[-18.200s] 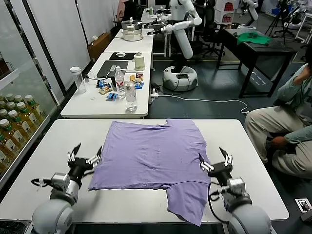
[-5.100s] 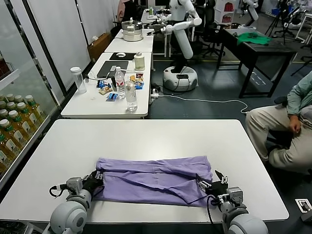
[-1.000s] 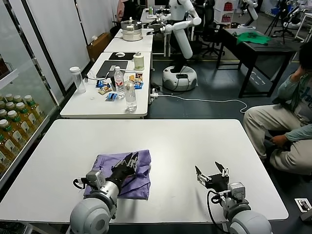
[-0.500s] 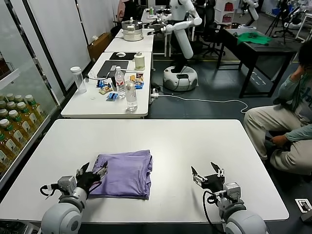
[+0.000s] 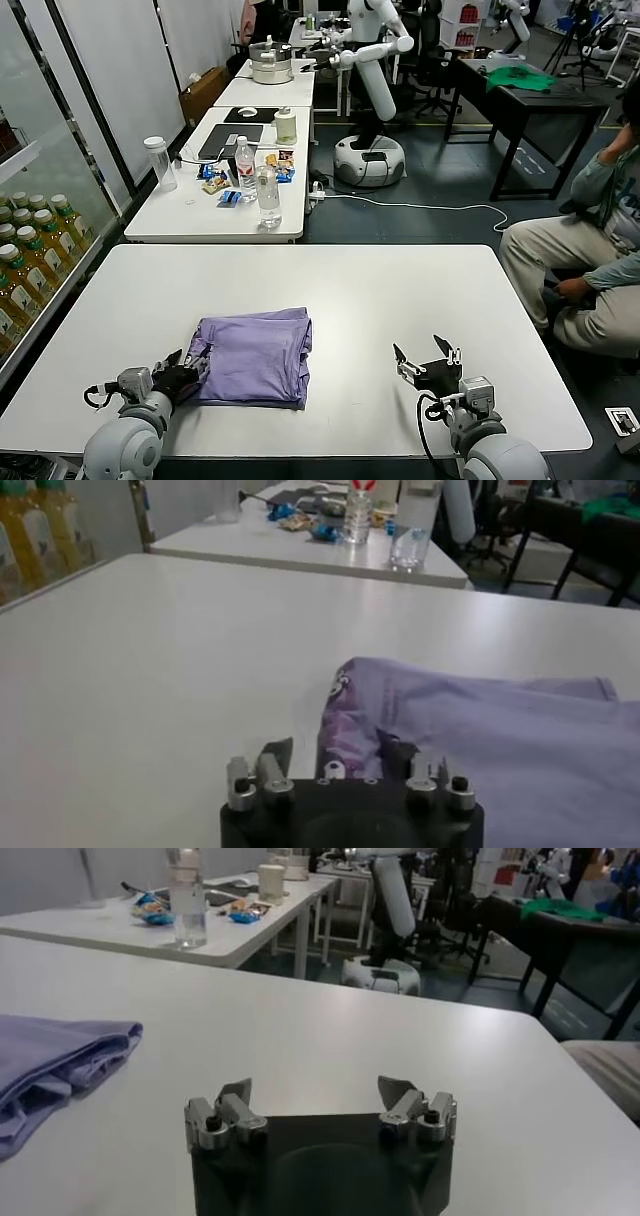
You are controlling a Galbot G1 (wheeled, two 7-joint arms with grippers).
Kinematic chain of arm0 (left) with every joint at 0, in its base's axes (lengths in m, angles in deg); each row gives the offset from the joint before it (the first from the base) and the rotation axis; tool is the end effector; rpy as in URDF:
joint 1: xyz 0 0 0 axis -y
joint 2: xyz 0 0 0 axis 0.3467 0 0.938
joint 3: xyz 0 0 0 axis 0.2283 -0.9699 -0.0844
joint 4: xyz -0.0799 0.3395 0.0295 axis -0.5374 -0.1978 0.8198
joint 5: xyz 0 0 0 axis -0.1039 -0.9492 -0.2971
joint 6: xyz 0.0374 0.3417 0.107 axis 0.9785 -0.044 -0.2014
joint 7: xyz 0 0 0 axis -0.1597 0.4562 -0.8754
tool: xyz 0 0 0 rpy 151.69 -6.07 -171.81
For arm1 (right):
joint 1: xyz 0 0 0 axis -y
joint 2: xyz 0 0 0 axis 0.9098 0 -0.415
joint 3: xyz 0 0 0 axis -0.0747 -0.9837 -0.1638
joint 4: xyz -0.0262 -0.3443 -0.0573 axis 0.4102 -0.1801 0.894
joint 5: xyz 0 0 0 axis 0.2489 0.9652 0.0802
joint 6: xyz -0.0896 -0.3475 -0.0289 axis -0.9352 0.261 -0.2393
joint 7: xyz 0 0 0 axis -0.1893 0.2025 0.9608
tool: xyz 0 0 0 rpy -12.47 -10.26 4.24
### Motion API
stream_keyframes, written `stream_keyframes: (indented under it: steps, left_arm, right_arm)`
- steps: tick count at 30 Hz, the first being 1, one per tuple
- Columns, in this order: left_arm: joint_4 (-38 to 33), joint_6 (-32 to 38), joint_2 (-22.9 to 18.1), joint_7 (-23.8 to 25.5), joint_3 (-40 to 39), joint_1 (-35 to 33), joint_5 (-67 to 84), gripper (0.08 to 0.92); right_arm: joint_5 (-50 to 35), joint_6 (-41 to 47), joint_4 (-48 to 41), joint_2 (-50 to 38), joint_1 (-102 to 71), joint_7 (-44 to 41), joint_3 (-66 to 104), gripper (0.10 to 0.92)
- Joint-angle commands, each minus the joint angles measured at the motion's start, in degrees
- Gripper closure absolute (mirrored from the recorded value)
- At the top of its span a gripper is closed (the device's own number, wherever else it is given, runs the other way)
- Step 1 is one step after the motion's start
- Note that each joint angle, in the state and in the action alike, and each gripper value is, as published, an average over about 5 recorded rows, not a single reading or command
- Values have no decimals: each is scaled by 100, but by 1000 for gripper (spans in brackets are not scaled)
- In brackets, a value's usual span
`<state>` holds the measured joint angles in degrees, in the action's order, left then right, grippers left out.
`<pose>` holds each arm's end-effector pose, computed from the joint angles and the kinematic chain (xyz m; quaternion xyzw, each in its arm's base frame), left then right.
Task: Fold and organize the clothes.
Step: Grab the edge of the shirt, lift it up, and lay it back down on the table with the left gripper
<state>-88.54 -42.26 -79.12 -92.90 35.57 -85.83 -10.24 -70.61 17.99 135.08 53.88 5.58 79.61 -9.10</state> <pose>0.2670 0.0921 -0.2841 0.0153 -0.9605 0.0506 0.2732 0.2285 -0.0216 -0.2422 0.1035 -0.9760 0.0527 0.1841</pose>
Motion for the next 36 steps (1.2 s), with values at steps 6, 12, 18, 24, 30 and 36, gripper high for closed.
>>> stream_keyframes:
  steps: [6, 12, 18, 24, 30, 36]
  left_arm:
    - [247, -9, -92, 202, -24, 94, 39, 615]
    - [-375, -13, 439, 232, 936, -129, -201, 788]
    - [-1287, -26, 1431, 832, 3098, -625, -70, 904]
    - [-1555, -32, 1612, 972, 2747, -423, 76, 906]
    - [-2395, -31, 399, 618, 14, -511, -38, 906]
    - [-2350, -18, -1301, 350, -2706, -581, -703, 906]
  right_arm:
    - [22, -10, -20, 8, -11, -4, -1, 203]
    - [29, -18, -37, 5, 0, -11, 9, 203]
    - [30, -19, -61, -4, 49, -29, 42, 203]
    - [42, -18, 53, 25, 8, -38, 91, 203]
    - [60, -11, 226, 15, -217, -80, 303, 203]
    - [86, 3, 275, -8, -325, -86, 392, 203]
